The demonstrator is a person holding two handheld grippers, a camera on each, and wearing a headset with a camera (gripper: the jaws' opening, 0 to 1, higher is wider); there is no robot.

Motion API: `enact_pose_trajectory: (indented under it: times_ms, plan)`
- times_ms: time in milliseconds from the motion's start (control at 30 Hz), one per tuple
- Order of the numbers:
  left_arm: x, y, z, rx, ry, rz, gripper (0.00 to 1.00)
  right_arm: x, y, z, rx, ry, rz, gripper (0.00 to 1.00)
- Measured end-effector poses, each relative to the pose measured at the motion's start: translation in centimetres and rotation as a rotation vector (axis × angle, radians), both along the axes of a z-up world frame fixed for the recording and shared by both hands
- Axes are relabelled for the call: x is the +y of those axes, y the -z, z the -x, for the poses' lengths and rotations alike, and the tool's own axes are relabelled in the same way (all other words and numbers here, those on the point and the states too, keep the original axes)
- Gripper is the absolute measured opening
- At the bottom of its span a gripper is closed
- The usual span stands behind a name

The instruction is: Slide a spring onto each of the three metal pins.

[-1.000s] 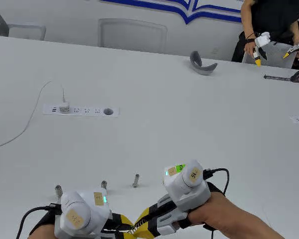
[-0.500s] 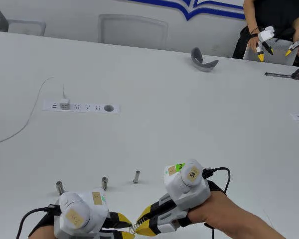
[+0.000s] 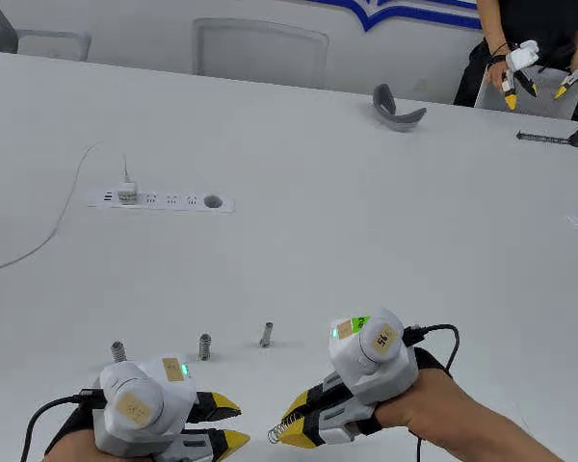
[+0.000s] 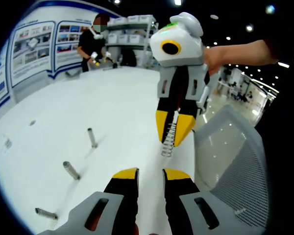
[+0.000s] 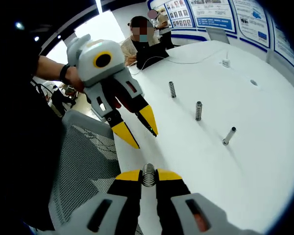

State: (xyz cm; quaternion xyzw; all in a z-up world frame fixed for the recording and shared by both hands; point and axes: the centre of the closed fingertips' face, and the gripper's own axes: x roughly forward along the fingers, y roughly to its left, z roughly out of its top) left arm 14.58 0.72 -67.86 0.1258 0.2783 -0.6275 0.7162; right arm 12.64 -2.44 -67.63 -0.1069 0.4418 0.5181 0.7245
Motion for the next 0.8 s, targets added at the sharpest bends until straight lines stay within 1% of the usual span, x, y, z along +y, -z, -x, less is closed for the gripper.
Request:
enact_pose_trajectory:
  times_ms: [33, 133, 267, 367, 500, 567, 800]
  plan:
    - [0.1, 0.1, -0.1, -0.002, -0.006, -0.002, 0.21, -0.3, 0.3, 0.0, -0.010, -0.014, 0.022, 0.12]
    - [0.2, 0.3, -0.3, -0.004, -0.014, -0.006, 0.22, -0.6, 0.8, 0.1, -0.013, -0.029, 0.053, 0.12]
    - [0.4, 0.4, -0.6, 0.002, -0.034, -0.011, 0.24, -1.0, 1.1, -0.2, -0.015, -0.020, 0.069, 0.12]
    - [0.8, 0.6, -1.0, 0.000, -0.052, -0.016, 0.25, -1.5, 1.5, -0.7, -0.013, 0.013, 0.081, 0.12]
    - [1.3, 0.8, -1.3, 0.002, -0.073, -0.023, 0.27, -1.9, 1.7, -1.1, -0.014, 0.032, 0.093, 0.12]
    - [1.6, 1.0, -1.6, 0.001, -0.089, -0.028, 0.28, -2.1, 1.7, -1.1, -0.007, 0.035, 0.101, 0.12]
    - [2.6, 1.2, -2.5, 0.005, -0.150, -0.032, 0.32, -3.0, 2.3, -1.7, -0.011, 0.038, 0.134, 0.12]
